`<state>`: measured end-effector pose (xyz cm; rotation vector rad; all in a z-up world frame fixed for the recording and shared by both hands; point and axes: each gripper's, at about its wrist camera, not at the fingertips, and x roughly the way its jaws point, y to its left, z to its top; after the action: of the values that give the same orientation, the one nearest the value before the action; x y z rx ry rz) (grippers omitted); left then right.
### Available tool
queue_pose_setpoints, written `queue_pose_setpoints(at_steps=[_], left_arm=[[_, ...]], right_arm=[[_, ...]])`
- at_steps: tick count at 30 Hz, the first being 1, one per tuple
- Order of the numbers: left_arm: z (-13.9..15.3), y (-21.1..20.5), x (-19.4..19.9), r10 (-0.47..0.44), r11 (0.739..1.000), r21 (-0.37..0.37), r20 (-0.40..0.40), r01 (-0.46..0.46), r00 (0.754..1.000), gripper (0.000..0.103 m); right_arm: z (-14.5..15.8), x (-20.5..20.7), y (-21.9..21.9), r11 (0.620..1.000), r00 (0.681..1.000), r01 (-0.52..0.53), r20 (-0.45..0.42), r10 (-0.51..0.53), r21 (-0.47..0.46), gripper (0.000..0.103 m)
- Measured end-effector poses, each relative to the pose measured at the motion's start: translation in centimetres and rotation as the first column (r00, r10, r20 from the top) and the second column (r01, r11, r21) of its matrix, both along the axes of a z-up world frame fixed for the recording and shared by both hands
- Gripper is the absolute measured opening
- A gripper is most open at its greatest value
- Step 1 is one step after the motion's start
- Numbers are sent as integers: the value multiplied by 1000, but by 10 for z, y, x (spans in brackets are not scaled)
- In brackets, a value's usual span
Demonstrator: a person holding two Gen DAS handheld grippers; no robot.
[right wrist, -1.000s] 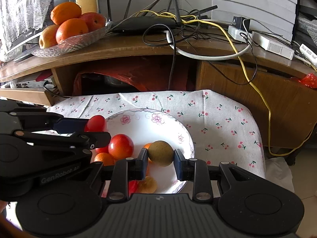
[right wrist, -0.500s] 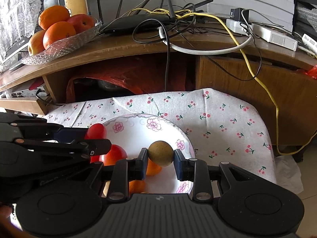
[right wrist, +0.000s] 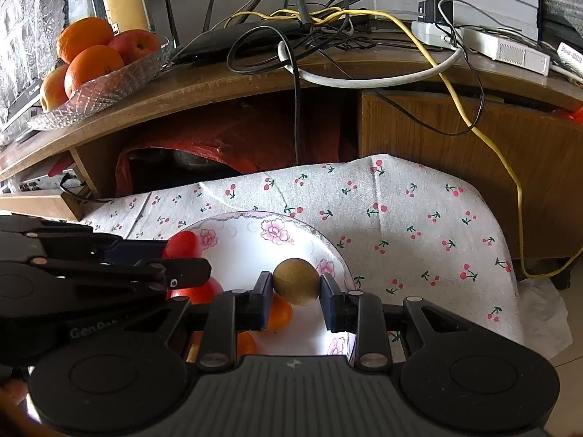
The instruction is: Organize fruits
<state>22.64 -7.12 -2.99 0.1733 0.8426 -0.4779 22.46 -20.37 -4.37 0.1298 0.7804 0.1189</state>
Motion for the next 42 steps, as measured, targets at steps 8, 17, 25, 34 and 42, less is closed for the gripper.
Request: queue_pose_setpoints(at_steps=[8,17,25,34,42], left_arm=[[0,2,2,15,1000,-5,-4,-15,1000,42],[7,5,0,31,1000,-5,21,-31,999,53],[15,13,-2,61,998,-9,46,-61,997,58],[21,15,-11,67,998,-6,70,-67,995,69],[29,12,-32,70,997,35,114,-74,991,79]], right_arm=[[0,-1,-1,1000,1000,9,3,-9,6,30],[7,-6,-3,1000,1000,13,26,-13,27,30],[10,-10,3,999,999,-14,38,12,32,31],[19,-21,-2,999,998,21,57,-23,41,34],[29,-40,-1,999,998,40,51,-42,22,34]])
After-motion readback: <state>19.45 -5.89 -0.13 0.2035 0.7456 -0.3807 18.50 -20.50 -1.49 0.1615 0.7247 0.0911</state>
